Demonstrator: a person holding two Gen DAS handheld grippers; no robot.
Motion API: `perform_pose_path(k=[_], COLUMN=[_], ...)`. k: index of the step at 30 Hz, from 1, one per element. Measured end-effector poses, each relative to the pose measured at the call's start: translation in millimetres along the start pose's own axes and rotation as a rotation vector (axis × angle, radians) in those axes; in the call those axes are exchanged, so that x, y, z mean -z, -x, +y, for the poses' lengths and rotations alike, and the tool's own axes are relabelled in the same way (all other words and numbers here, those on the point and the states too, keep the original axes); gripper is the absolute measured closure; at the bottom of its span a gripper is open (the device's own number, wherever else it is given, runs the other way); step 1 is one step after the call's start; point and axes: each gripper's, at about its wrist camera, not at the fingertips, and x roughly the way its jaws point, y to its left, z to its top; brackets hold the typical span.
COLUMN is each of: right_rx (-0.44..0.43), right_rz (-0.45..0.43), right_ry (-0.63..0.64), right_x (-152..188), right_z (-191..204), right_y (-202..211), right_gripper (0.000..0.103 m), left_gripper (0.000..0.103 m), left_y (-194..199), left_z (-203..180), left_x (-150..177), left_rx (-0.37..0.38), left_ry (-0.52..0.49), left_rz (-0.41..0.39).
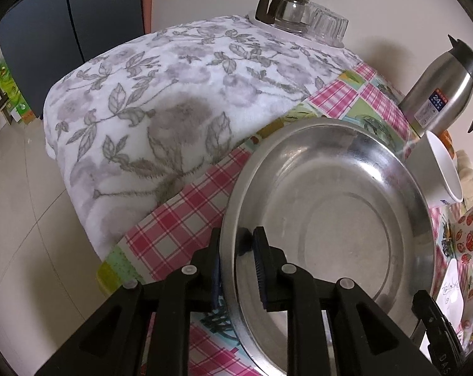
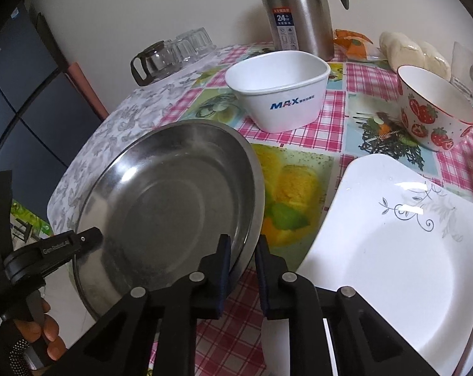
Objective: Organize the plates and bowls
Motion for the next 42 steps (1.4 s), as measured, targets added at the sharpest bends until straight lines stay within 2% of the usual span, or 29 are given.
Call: perform_pose_path(k=[4,10,27,34,42], right_rx=[0.018,0.020,0.028,0.065,0.109], right_rz=[-0.011,-0.033,-0.136,-0.158,-0.182], right_ry=[0.021,0.048,0.069,0.049,-0.018], right_x=[-1,-4,1,12,28], right_z=[5,9,8,-18,-71], right_y=[3,13,73,101,139], right_gripper=[0.086,0.086,0.084,0.084,0.083], left_gripper=[0.083,0.083,0.083,0.083,0.083], left_y=[7,11,69,85,96], left_z=[-3,0,-10,-45,-97], left_x=[-1,-4,5,23,52], left_rx=[-0.016,0.006,0.148,0.191,0.245], left_ry=[-0.021,-0.003,-0.009,-0.104,-0.227], left_rz=[-0.031,-0.039,-0.197,-0.209,-0.189])
